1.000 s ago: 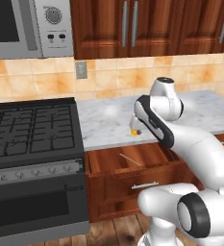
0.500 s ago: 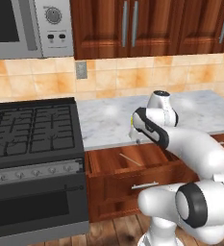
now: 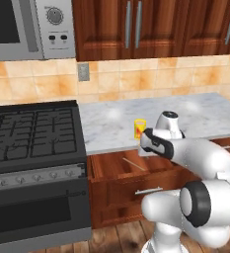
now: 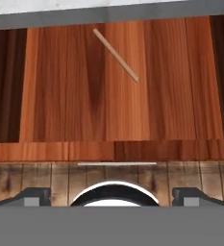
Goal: Pick up the straw from the right drawer and put it inside the smoothie cup.
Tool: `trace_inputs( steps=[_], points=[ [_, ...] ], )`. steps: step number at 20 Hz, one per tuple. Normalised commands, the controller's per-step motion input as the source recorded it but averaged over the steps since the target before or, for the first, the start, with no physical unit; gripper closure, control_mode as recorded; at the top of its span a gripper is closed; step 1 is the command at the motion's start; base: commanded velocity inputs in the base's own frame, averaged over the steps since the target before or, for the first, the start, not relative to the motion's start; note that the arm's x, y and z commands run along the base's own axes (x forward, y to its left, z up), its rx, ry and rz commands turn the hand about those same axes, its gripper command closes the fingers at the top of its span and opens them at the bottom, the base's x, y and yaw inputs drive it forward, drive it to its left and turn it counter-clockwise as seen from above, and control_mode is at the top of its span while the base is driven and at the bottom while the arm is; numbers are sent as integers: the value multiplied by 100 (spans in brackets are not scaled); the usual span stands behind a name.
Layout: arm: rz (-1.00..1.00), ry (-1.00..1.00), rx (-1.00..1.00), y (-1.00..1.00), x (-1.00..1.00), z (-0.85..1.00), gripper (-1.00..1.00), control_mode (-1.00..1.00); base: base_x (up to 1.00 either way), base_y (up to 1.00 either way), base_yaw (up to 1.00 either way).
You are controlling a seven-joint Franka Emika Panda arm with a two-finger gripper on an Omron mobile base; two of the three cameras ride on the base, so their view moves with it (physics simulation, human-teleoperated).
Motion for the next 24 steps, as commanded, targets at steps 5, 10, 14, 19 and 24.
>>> trace_inputs(
  steps=[5, 10, 14, 19, 24],
  points=[
    [-3, 0, 0, -8, 17, -40, -100, -100, 0, 0, 0],
    [-1, 0, 0, -1, 27, -27, -100, -100, 0, 0, 0],
    [0, 0, 0, 0, 33, -22, -100, -100, 0, 0, 0],
    [0, 0, 0, 0, 33, -24, -100, -100, 0, 0, 0],
    [0, 0, 0, 0, 33, -24, -100, -100, 0, 0, 0]
  ],
)
